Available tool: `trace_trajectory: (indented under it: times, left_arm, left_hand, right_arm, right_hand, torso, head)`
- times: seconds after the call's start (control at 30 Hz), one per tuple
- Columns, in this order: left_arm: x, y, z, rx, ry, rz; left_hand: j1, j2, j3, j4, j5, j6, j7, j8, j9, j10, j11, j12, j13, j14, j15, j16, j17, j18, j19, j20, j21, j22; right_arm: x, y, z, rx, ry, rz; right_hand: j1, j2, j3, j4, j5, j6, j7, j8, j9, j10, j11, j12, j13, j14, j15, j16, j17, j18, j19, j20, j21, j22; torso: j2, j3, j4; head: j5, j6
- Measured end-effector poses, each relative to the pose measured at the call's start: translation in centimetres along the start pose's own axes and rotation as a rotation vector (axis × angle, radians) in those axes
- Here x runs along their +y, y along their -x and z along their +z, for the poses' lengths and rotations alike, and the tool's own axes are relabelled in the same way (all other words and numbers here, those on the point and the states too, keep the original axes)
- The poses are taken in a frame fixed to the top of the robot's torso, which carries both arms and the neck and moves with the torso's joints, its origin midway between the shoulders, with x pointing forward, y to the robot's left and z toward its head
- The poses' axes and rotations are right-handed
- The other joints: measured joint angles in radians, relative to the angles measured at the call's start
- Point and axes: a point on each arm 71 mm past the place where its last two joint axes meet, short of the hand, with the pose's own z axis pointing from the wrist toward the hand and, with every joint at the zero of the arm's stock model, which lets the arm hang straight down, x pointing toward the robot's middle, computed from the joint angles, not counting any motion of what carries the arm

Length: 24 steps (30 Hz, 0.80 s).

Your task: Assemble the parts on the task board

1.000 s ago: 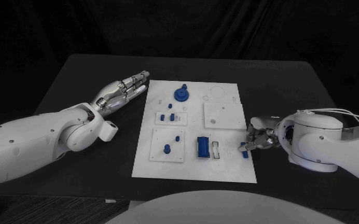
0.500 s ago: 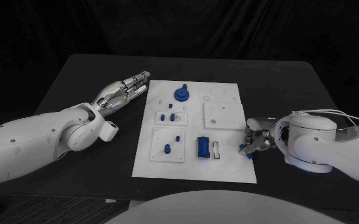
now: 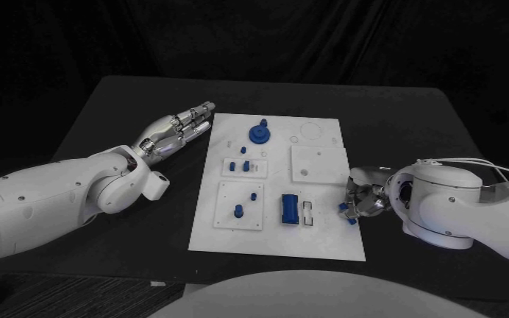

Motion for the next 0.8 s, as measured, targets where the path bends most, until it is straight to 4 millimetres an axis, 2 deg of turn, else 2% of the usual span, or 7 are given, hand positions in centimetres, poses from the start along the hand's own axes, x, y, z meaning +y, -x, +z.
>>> trace_trajectory:
  times: [0.03,0.17,0.2,0.4,0.6,0.77,0.8]
  left_arm:
    - [0.01,0.01,-0.01,0.0,0.0,0.0]
    - [0.03,0.03,-0.06,-0.001,0.002,0.0]
    - [0.03,0.04,-0.07,-0.001,0.002,0.0]
    - [0.03,-0.01,-0.06,0.0,0.003,-0.001]
    - [0.03,-0.08,-0.03,0.002,0.003,-0.002]
    - [0.04,-0.12,0.02,0.003,0.004,-0.002]
    - [0.05,-0.14,0.03,0.003,0.004,-0.002]
  left_hand:
    - [0.0,0.0,0.0,0.0,0.0,0.0,0.0,0.0,0.0,0.0,0.0,0.0,0.0,0.0,0.0,0.0,0.0,0.0,0.0,0.0,0.0,0.0]
    - [0.0,0.0,0.0,0.0,0.005,0.0,0.0,0.0,0.0,0.0,0.0,0.0,0.0,0.0,0.0,0.0,0.0,0.0,0.0,0.0,0.0,0.0]
    - [0.0,0.0,0.0,0.0,0.005,0.0,0.0,0.0,0.0,0.0,0.0,0.0,0.0,0.0,0.0,0.0,0.0,0.0,0.0,0.0,0.0,0.0]
    - [0.004,0.004,0.003,-0.003,0.005,0.0,0.0,0.0,0.0,0.0,0.0,0.0,0.0,0.0,0.0,0.0,0.0,0.0,0.0,0.0,0.0,0.0]
    - [0.004,0.004,0.003,-0.003,0.005,0.0,0.0,0.0,0.0,0.0,0.0,0.0,-0.001,0.0,0.0,0.0,0.0,0.0,0.0,0.0,0.0,0.0]
    - [0.004,0.004,0.003,-0.003,0.005,0.0,0.0,0.0,0.0,0.0,0.0,0.0,-0.001,0.0,0.0,0.0,0.0,0.0,0.0,0.0,0.0,0.0]
    - [0.004,0.004,0.003,-0.003,0.005,0.0,0.0,0.0,0.0,0.0,0.0,0.0,-0.001,0.0,0.0,0.0,0.0,0.0,0.0,0.0,0.0,0.0]
  right_arm:
    - [-0.01,-0.02,-0.05,-0.001,0.002,0.009]
    - [0.02,-0.08,-0.37,-0.001,0.015,0.07]
    - [0.04,-0.12,-0.44,0.001,0.017,0.088]
    - [-0.17,-0.39,-0.71,0.038,0.002,0.251]
    - [-0.1,-0.15,-0.83,0.096,-0.021,0.438]
    - [0.44,-0.46,-0.56,0.164,-0.034,0.557]
    - [0.54,-0.5,-0.47,0.175,-0.037,0.575]
  right_hand:
    - [-0.017,-0.006,0.024,-0.007,0.0,0.002,-0.002,0.0,-0.025,0.0,0.0,0.0,0.0,0.0,0.001,0.0,0.0,0.0,0.0,0.0,0.003,0.0]
    - [-0.054,-0.014,0.105,-0.057,-0.008,0.008,0.0,0.004,-0.232,0.0,0.0,0.0,0.0,-0.001,0.002,0.0,0.0,0.0,0.0,0.0,0.009,0.0]
    - [-0.062,-0.016,0.136,-0.083,-0.014,0.01,-0.002,0.003,-0.251,0.0,0.0,0.0,0.0,-0.001,0.002,0.0,0.0,0.0,0.0,0.0,0.012,0.0]
    - [-0.088,-0.018,0.196,-0.129,-0.009,0.021,-0.003,0.004,-0.265,0.0,0.0,0.0,0.0,-0.001,0.002,0.0,0.0,0.001,0.0,0.0,0.026,0.0]
    - [-0.107,-0.018,0.205,-0.139,-0.002,0.021,-0.003,0.012,-0.265,0.0,0.0,0.0,0.0,-0.001,0.002,0.0,0.0,0.001,0.0,0.0,0.026,0.0]
    - [-0.119,-0.015,0.21,-0.144,-0.038,0.025,0.0,0.019,-0.264,0.0,-0.008,0.0,0.0,0.002,-0.001,0.0,0.0,0.001,0.0,0.0,0.026,0.0]
    - [-0.127,-0.017,0.227,-0.16,-0.042,0.025,0.0,0.02,-0.264,0.0,-0.008,0.0,0.0,0.003,-0.002,0.0,0.0,0.001,0.0,0.0,0.026,0.0]
  torso:
    - [0.0,0.0,0.0001]
    - [0.0,-0.0001,0.0001]
    - [0.0,-0.0001,0.0001]
    - [0.0,-0.0006,0.0004]
    - [0.0,-0.0007,0.0012]
    - [-0.001,-0.0009,0.0012]
    - [-0.001,-0.001,0.0012]
  head:
    - [0.001,0.0]
    - [0.003,0.0]
    - [0.003,0.0]
    - [0.002,0.0]
    - [-0.001,0.0]
    - [-0.002,0.0]
    - [-0.003,0.0]
